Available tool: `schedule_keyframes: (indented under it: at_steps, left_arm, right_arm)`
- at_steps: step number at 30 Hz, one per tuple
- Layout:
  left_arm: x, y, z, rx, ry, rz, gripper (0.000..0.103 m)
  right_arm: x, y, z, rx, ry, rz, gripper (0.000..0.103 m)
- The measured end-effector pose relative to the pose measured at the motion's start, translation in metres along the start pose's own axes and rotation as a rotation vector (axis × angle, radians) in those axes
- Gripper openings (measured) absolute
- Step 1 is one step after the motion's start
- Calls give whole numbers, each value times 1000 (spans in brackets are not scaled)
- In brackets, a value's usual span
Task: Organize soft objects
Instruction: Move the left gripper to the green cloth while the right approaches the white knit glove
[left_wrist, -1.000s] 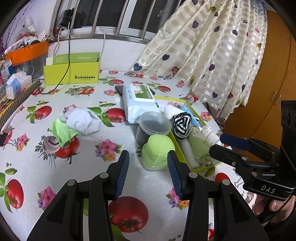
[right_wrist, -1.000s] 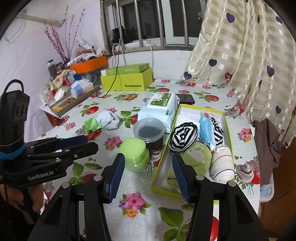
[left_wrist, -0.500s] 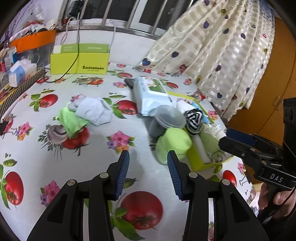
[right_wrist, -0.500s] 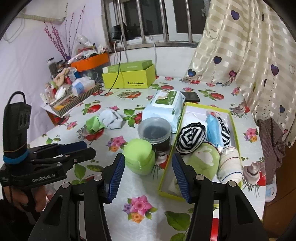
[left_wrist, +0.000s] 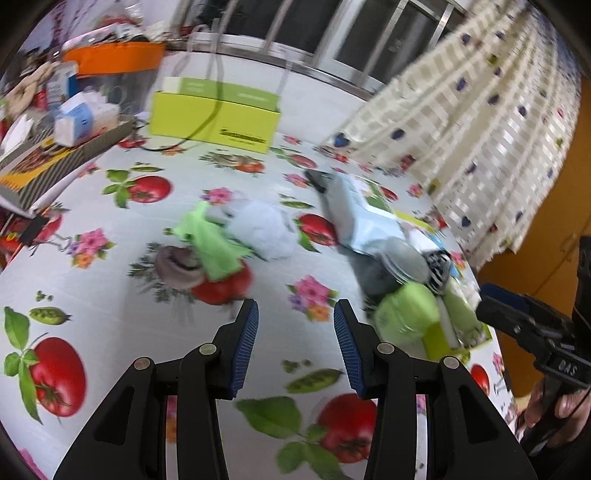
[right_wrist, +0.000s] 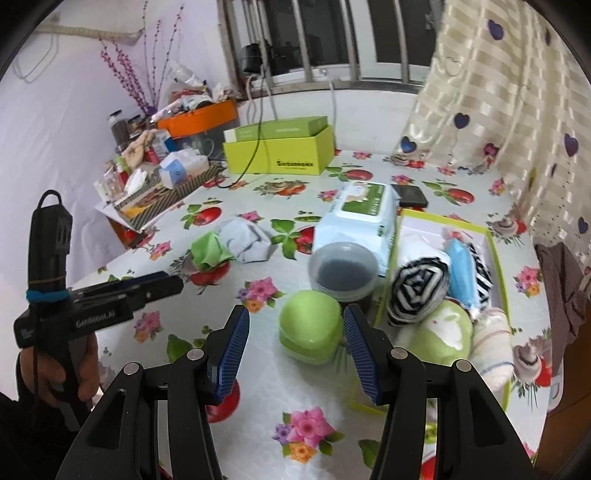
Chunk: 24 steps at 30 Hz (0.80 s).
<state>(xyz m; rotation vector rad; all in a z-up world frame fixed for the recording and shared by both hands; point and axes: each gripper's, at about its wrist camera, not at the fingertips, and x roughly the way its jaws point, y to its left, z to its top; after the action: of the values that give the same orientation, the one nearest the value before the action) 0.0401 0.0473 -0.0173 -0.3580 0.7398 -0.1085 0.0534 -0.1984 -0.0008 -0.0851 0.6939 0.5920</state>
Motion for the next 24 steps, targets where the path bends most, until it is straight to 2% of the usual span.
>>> schedule_keyframes:
  at_steps: [8,15,20,24]
  left_arm:
    - [4,35,12,-70,-15,41,44]
    - [21,54,25,-118,-5,40,44]
    - [37,69,34,-176,13,46,44]
    - [46,71,42,-186,13,37,44]
  right_arm:
    - [30,27,28,-91,25,39,57]
    - [75,58,68,-291,94,91,58]
    - [116,67,90,-393,185,132,58]
    - [150,69,103,-438,266,126,58]
